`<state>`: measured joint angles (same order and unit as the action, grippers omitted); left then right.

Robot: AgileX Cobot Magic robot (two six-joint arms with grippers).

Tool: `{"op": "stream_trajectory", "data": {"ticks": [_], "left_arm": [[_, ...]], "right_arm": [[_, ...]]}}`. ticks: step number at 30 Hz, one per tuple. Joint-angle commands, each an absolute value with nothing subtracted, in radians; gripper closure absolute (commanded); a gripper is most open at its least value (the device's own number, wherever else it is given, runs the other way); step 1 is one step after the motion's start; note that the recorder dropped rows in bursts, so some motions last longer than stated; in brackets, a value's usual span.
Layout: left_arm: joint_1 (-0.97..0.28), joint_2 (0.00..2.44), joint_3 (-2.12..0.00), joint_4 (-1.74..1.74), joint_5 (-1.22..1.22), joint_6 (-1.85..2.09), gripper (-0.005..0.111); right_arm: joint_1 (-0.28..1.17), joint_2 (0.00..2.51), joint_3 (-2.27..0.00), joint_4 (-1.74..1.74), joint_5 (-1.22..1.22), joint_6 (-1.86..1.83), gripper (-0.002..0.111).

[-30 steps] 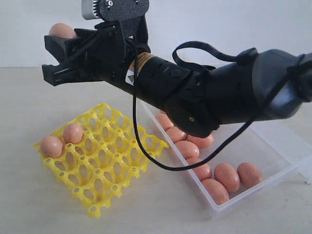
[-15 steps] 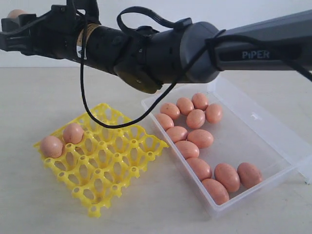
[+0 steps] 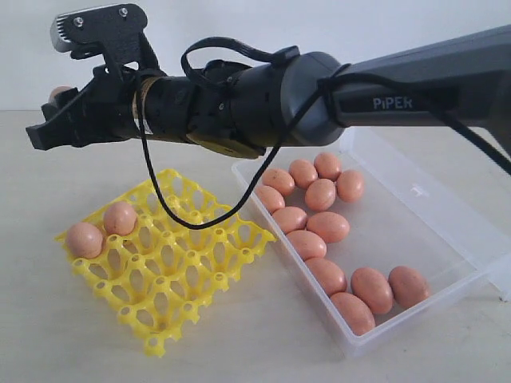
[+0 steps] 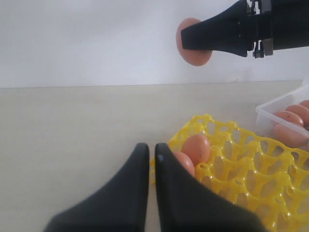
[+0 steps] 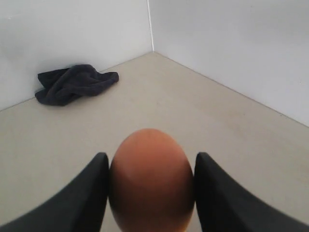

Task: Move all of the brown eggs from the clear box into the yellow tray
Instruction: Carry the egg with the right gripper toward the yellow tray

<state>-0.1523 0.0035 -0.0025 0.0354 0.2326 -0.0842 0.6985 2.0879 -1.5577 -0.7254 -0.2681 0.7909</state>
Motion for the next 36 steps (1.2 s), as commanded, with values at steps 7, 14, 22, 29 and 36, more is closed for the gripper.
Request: {"op": "stream_trajectory", "data": {"ticks": [7,14,22,29,36], "left_arm": [[-0.15,0.0,0.0,0.034,0.226,-0.086,0.103],[-0.15,0.0,0.0,0.034,0.226,-0.086,0.103],[-0.15,0.0,0.0,0.034,0.226,-0.086,0.103],[-0.15,0.0,0.0,0.034,0.226,-0.086,0.103],[-0.15,0.0,0.0,0.034,0.226,-0.086,0.103]], "right_arm": [[0.685,2.154,-1.564,-0.743,-0.225,0.857,0.108],[0.657,2.18,-1.564,-0.737,-0.333,0.865,0.108],[0.662,2.18,-1.544,-0.683,-0.527,0.979,0.108],[0.66,2.123,-1.291,-0.241,-0.804,0.839,0.108],[0.66,2.109,-1.123,-0.092,-0.936,0.68,0.108]]}}
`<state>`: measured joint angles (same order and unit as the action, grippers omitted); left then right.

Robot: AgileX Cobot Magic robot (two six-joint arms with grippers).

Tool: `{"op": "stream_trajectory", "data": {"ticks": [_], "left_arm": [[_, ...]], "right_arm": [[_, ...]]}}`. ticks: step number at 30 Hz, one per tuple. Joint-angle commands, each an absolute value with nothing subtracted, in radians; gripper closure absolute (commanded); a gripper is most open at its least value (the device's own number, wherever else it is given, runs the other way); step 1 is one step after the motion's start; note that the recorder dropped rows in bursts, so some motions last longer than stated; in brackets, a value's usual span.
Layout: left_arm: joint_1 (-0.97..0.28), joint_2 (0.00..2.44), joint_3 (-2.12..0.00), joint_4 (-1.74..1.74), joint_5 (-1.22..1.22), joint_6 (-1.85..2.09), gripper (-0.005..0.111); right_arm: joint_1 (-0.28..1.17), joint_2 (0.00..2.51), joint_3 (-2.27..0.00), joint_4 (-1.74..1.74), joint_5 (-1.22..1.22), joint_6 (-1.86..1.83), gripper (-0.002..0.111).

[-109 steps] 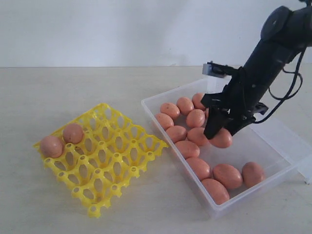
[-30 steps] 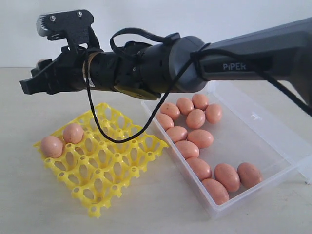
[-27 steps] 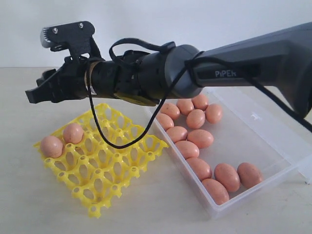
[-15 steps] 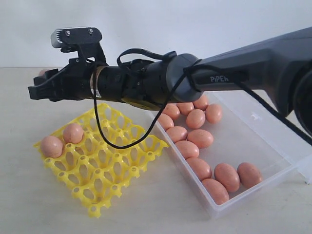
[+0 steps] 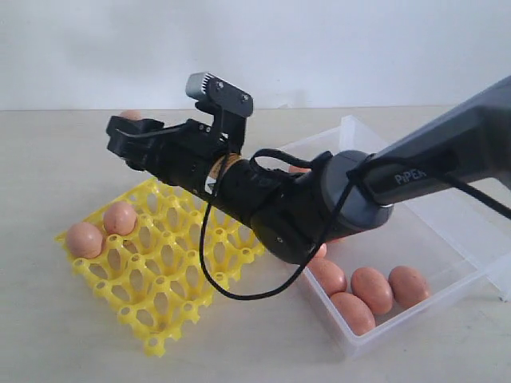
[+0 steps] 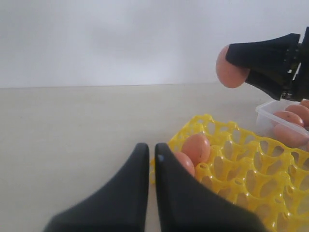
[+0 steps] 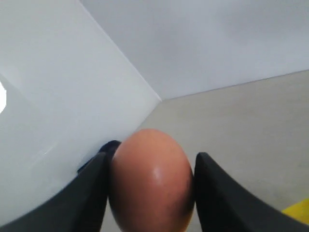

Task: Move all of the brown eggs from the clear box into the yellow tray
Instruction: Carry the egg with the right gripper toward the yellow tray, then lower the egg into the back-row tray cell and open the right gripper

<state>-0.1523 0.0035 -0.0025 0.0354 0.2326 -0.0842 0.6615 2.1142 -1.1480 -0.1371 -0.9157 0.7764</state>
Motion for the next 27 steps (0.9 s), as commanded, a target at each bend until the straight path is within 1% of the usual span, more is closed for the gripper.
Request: {"op": "stream_trajectory", "data": {"ticks": [1,3,7,12,15,23,27], "left_arm": [[-0.15,0.0,0.0,0.034,0.226,-0.086,0.103],[-0.15,0.0,0.0,0.034,0.226,-0.086,0.103],[-0.15,0.0,0.0,0.034,0.226,-0.086,0.103],[-0.15,0.0,0.0,0.034,0.226,-0.086,0.103],[-0.15,0.0,0.0,0.034,0.226,-0.086,0.103],[-0.15,0.0,0.0,0.034,0.226,-0.086,0.103],[-0.15,0.0,0.0,0.034,0.226,-0.086,0.103]], "right_arm": [[0.66,2.123,-1.135,-0.092,-0.91,0.65,0.108],[0.66,2.141,-1.159,-0.097,-0.866,0.625,0.108],[0.66,2.176,-1.236,-0.11,-0.695,0.619,0.108],[0.66,2.188,-1.302,-0.289,-0.541,0.611,0.108],[0.66,2.194,-1.343,-0.319,-0.426,0.588,0.108],[0.658,2.246,-1.418,-0.29,-0.409,0.523,0.108],[0.658,2.246,-1.418,-0.29,-0.325,0.436,0.108]]}}
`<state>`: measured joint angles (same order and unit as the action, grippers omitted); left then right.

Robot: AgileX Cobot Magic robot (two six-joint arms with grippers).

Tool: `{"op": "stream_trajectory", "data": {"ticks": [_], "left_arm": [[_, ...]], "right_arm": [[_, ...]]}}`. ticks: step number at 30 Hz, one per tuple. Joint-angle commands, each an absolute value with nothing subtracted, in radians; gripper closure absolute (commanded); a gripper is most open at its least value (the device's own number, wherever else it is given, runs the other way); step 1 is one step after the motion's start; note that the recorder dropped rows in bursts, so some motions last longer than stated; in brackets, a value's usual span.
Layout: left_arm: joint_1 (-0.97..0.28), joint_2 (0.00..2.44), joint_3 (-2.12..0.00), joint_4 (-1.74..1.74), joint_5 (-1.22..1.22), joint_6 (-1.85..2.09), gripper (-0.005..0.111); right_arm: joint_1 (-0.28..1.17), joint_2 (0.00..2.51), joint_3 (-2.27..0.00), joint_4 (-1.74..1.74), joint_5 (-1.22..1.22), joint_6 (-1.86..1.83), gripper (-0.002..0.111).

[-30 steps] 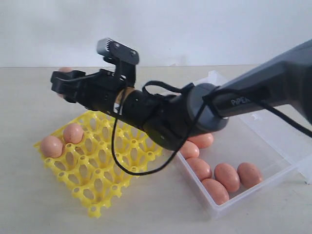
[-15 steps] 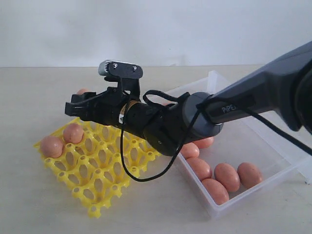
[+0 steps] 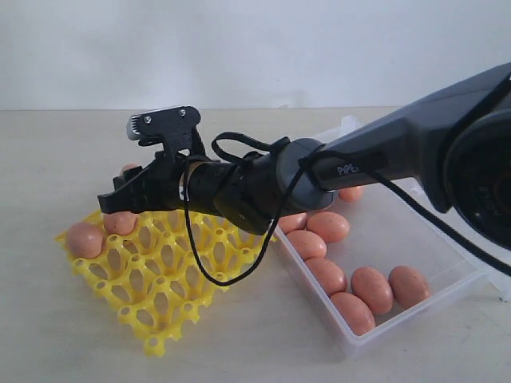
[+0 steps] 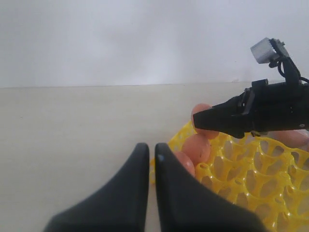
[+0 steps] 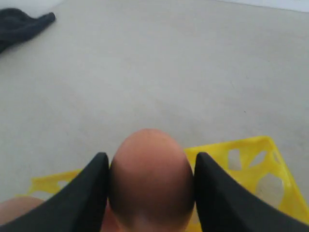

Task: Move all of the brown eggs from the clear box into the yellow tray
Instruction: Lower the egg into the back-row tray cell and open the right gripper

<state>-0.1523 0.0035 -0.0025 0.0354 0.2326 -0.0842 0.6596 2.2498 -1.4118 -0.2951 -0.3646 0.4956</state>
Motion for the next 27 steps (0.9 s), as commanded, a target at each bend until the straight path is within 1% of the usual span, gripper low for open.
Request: {"op": "stream_trajectory", "data": {"ticks": [1,12,19,27], "left_arm": [[-0.15,0.0,0.0,0.034,0.226,-0.086,0.103],[-0.15,0.0,0.0,0.034,0.226,-0.086,0.103],[-0.15,0.0,0.0,0.034,0.226,-0.086,0.103],[-0.15,0.0,0.0,0.034,0.226,-0.086,0.103]], "right_arm": [[0.658,2.246,-1.418,-0.29,-0.325,0.415,0.108],[0.651,2.246,-1.418,-0.269,-0.347,0.312,0.108],[0.615,2.246,-1.418,-0.213,-0.35,0.316,0.108],[0.615,2.246,-1.418,-0.213,-0.35,0.335,0.108]]}}
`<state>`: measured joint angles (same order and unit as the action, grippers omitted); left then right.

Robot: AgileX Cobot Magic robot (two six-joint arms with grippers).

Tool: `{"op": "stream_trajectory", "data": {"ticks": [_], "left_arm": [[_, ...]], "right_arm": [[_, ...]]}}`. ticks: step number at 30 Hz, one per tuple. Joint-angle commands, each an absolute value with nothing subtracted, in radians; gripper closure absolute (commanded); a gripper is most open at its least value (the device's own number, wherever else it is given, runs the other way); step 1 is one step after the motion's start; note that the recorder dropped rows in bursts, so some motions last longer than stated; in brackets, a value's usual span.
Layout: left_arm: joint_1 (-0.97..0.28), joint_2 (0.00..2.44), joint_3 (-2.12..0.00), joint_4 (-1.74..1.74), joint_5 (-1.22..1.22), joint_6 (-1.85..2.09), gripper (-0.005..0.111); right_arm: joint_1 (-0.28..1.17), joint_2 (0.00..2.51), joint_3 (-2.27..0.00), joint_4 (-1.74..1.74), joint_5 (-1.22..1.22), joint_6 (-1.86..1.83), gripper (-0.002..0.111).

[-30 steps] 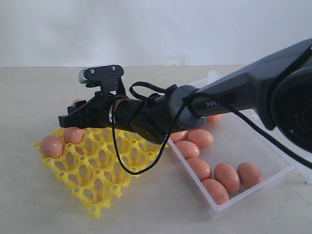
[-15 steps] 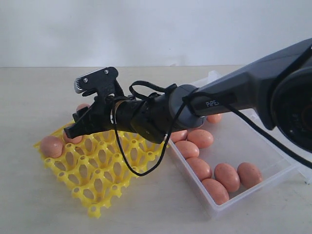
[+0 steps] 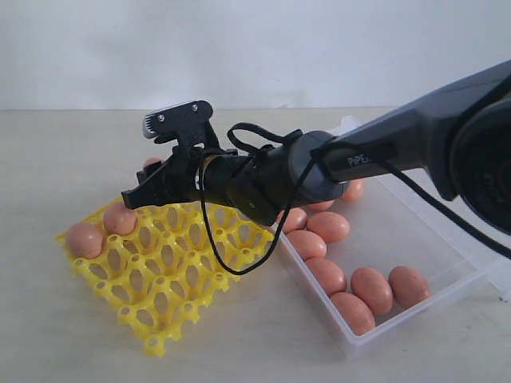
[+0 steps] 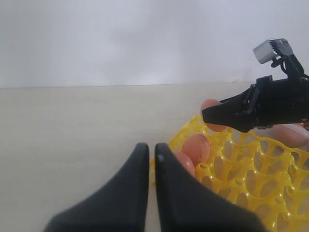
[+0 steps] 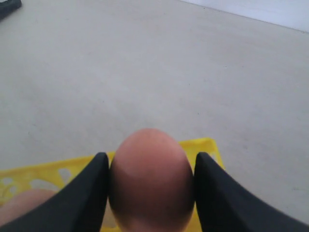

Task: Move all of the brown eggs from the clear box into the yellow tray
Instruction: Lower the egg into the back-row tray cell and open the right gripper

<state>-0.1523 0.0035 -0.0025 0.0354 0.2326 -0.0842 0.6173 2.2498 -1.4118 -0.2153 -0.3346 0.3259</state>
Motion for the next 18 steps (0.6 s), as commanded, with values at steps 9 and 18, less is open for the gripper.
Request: {"op": "stream_trajectory", "data": {"ticks": [9,18], "left_arm": [[-0.15,0.0,0.0,0.034,0.226,-0.086,0.103],[-0.15,0.0,0.0,0.034,0.226,-0.086,0.103]], "right_arm": [[0.627,2.246,-1.418,-0.284,-0.35,0.371,0.108],[0.631,2.246,-1.418,-0.345,-0.343,0.378,0.108]]}}
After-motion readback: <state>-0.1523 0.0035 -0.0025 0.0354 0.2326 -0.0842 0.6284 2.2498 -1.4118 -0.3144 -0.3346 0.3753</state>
